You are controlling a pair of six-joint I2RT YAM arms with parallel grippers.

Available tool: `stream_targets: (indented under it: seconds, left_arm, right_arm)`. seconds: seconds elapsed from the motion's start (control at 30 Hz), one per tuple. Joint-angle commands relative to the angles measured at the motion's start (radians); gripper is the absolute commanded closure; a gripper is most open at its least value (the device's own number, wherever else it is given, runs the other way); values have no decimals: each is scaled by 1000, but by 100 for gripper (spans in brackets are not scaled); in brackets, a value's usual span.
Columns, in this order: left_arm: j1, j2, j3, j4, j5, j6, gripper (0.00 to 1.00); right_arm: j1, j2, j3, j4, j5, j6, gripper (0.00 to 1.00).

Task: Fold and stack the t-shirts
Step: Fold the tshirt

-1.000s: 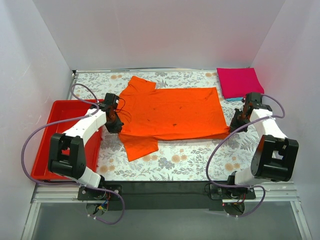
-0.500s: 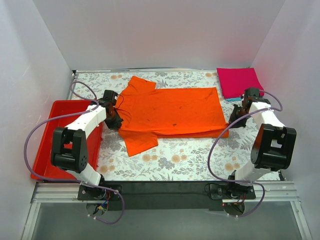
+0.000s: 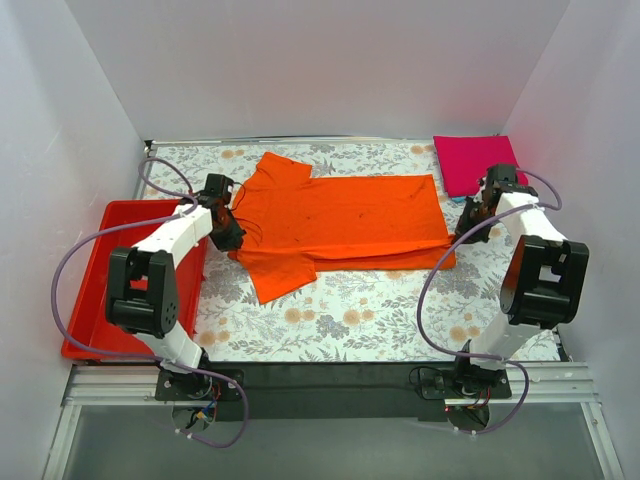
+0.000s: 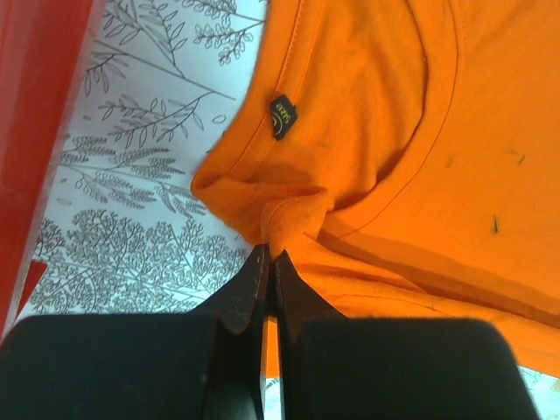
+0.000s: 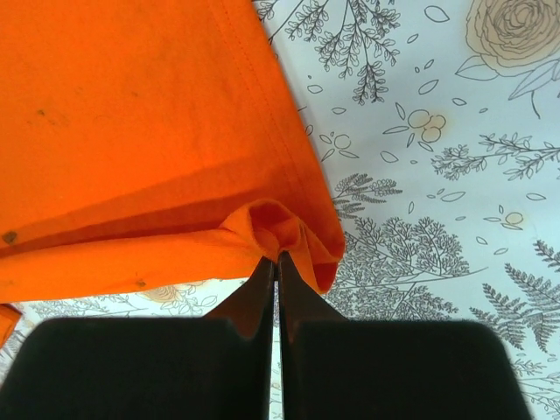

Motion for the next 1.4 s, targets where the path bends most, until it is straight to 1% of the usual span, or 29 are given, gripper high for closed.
stream_targets:
  seconds: [0.0, 0.2, 0.6, 0.9, 1.0, 1.03, 1.1, 1.13, 1.2, 1.23, 1.33, 1.37]
  left_arm:
    - [9, 21, 35, 29, -6, 19, 100]
    - [9, 53, 52, 49, -28, 22, 100]
    - [12, 48, 31, 90, -81, 1, 100]
    - [26, 53, -17, 132, -67, -24, 100]
    - [26, 55, -18, 150, -58, -31, 100]
    - [26, 55, -17, 156, -57, -34, 99]
    - [26, 55, -15, 162, -55, -36, 92]
    - [26, 55, -9, 167, -57, -35, 81]
    - [26, 50, 2, 170, -60, -33, 70]
    - [26, 36, 11, 178, -60, -31, 60]
    - [26, 4, 34, 187, -49, -18, 46]
    - [26, -20, 38, 185, -43, -13, 36]
  right_arm:
    - [2, 24, 39, 38, 4, 3, 99]
    - [5, 58, 45, 78, -9, 13, 99]
    - [12, 104, 53, 113, -23, 23, 99]
    - [19, 126, 53, 148, -32, 29, 99]
    - [22, 133, 56, 161, -38, 29, 97]
    - [23, 135, 56, 164, -42, 29, 92]
    - [23, 136, 61, 167, -51, 29, 84]
    - [26, 133, 64, 168, -52, 24, 77]
    - [28, 118, 68, 168, -51, 20, 70]
    - [29, 110, 71, 171, -52, 15, 64]
    - [35, 60, 71, 170, -60, 13, 54]
    - [39, 45, 70, 170, -61, 13, 52]
